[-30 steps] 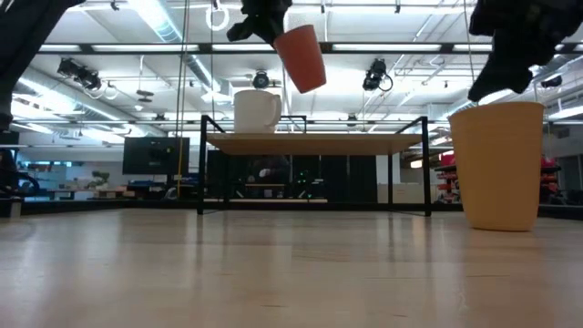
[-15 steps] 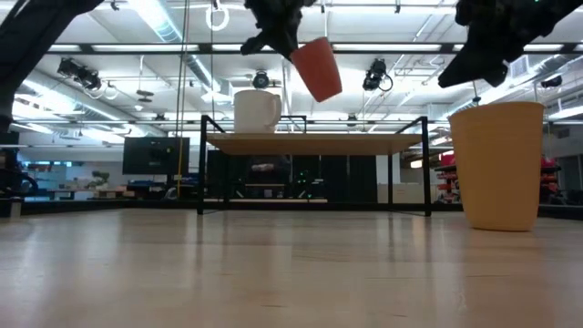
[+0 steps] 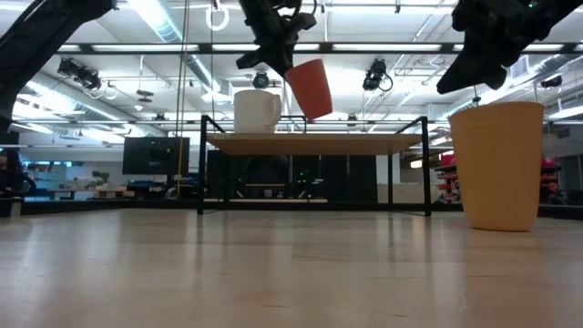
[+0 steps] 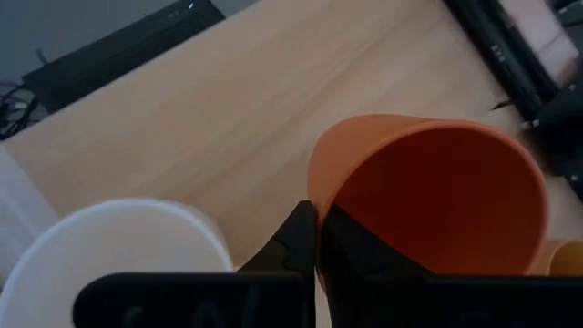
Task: Stack small to large cups/mugs on shelf
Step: Put the orange cup on the shelf
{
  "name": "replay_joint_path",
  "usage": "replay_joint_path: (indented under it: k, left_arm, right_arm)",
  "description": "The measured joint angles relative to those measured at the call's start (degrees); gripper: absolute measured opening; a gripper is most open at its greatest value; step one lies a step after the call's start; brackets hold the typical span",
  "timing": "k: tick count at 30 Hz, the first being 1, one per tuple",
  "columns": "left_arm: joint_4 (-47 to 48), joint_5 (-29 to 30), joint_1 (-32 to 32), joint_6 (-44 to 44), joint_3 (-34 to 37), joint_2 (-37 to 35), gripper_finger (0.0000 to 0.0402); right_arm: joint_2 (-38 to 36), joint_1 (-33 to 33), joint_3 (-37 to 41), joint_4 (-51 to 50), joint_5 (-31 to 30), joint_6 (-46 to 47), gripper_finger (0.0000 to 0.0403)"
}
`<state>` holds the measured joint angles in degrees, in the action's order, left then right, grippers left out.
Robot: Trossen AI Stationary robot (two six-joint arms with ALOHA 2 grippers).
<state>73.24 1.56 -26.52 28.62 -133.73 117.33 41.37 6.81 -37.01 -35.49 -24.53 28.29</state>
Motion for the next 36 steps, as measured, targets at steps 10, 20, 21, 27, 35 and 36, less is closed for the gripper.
replay_joint_path:
  k: [10, 20, 21, 27, 35, 36]
  left_arm:
    - [4.5, 2.5, 0.0, 0.8, 0.0, 0.0, 0.0011]
    - [7.4, 3.1, 0.1, 1.2, 0.0, 0.0, 0.0011]
    - [8.2, 3.2, 0.1, 1.2, 0.0, 0.0, 0.0011]
    - [11.5, 4.1, 0.6, 2.3, 0.0, 0.0, 0.0011]
    - [10.2, 4.4, 1.5, 2.0, 0.0, 0.0, 0.0011]
    - [9.2, 4.4, 1.4, 2.0, 0.0, 0.0, 0.0011]
  right_arm:
    - [2.1, 0.0, 0.0, 0.0, 0.2, -0.8, 0.0061]
    - [3.6, 0.0, 0.0, 0.3, 0.2, -1.1, 0.0061]
    - [3.6, 0.0, 0.0, 0.3, 0.2, -1.2, 0.0061]
    - [3.6, 0.0, 0.0, 0.3, 0.2, -1.5, 0.0061]
    - [3.6, 0.0, 0.0, 0.3, 0.2, -2.1, 0.0061]
    - [3.6, 0.0, 0.0, 0.3, 0.2, -2.2, 0.0061]
